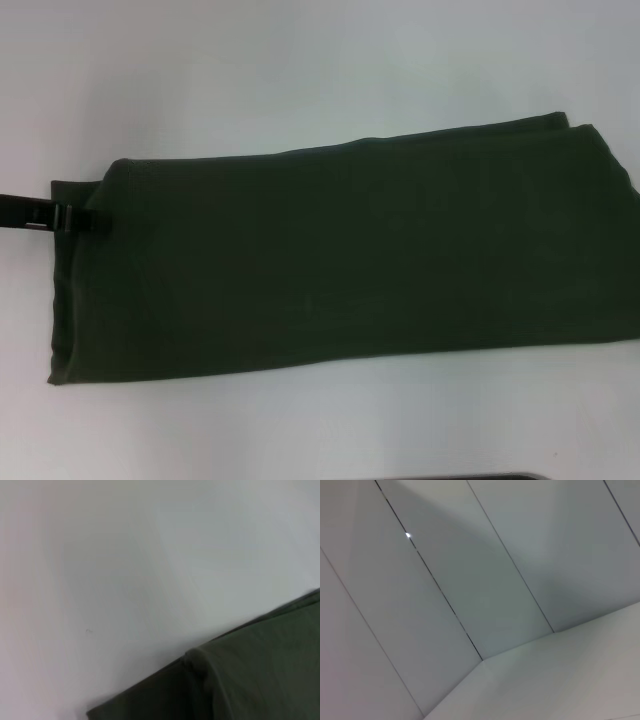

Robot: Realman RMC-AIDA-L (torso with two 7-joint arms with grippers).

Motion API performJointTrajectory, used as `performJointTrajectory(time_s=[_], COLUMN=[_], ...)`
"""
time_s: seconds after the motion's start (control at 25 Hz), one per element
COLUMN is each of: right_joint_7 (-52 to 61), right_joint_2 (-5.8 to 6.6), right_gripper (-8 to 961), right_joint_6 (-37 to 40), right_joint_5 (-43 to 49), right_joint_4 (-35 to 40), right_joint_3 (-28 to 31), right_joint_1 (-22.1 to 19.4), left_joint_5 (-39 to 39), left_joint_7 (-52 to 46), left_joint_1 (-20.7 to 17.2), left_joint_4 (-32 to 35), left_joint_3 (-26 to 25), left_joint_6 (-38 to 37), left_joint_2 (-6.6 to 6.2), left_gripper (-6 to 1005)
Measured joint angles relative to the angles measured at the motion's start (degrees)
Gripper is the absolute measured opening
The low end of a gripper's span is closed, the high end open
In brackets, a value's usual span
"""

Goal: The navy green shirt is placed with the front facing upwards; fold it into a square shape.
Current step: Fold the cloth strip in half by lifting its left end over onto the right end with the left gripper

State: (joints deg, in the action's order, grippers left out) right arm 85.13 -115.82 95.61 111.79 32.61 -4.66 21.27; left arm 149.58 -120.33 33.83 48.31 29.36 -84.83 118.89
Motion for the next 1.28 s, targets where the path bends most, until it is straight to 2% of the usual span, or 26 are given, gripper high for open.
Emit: performJointTrajectory(time_s=[0.68,0.92,1.0,1.24,1.28], right_joint_7=[-0.2,-0.2,-0.2,-0.1,-0.1], right_joint_2=[0.00,0.00,0.00,0.00,0.00], right_gripper=[900,900,900,900,900], right_joint_6=[-0.3,-0.5,-0.5,-0.3,-0.3], right_joint_5=[-0.1,-0.1,-0.1,-0.1,-0.1], right_joint_4=[0.0,0.0,0.0,0.0,0.0], right_joint_3=[0.0,0.0,0.0,0.0,0.0], right_joint_1=[0.2,0.3,0.2,0.2,0.3], left_joint_5=[-0.8,0.3,0.6,1.5,1.4], left_joint_7=[-2.4,-2.6,-2.6,-3.0,-2.9], left_joint_1=[-0.5,-1.0,-1.3,-1.8,-1.8], left_joint_4=[1.7,1.8,1.7,1.9,1.9], left_joint_3=[-0.6,-0.6,-0.6,-0.6,-0.6], left_joint_6=[1.7,3.5,3.7,4.1,4.1], left_joint_2=[-0.01,-0.34,-0.35,-0.32,-0.30], left_gripper=[174,371,603,841,849])
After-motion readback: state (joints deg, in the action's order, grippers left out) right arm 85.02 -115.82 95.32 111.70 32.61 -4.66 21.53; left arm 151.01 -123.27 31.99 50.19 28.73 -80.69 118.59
